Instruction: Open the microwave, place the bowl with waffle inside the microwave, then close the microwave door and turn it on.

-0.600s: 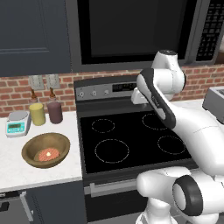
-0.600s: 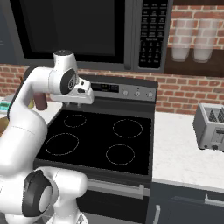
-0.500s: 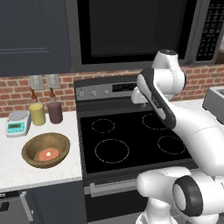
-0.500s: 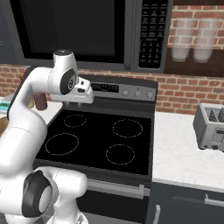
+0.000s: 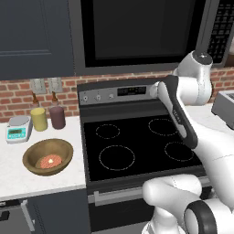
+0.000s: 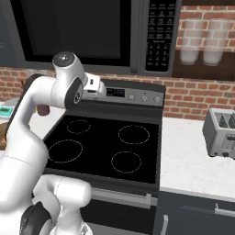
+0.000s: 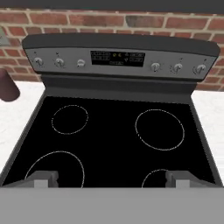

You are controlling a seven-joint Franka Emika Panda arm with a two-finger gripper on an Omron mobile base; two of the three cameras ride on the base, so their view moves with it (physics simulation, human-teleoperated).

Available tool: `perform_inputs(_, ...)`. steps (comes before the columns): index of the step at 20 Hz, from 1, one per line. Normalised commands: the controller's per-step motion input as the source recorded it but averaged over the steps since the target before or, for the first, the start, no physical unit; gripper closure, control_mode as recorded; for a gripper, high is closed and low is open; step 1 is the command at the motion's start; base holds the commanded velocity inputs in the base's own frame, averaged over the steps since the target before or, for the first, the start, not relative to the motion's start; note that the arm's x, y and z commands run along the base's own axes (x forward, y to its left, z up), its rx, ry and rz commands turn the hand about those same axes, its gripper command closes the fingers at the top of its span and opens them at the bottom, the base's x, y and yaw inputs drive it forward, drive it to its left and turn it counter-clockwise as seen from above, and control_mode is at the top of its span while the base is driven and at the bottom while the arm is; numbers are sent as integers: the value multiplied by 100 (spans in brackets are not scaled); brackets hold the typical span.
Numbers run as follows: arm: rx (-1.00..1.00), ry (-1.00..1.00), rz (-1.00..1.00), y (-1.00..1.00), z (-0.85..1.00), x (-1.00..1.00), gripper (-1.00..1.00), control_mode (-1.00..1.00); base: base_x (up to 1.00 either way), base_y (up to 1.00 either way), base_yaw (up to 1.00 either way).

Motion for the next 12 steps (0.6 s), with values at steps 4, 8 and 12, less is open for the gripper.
perform_inputs(4, 0, -6, -2, -34, 1, 6, -100, -100, 0, 0, 0)
perform_inputs(8, -1, 0, 0, -19, 0, 12, -100, -100, 0, 0, 0)
perform_inputs(12, 0, -8, 0, -47, 43, 0, -100, -100, 0, 0, 0)
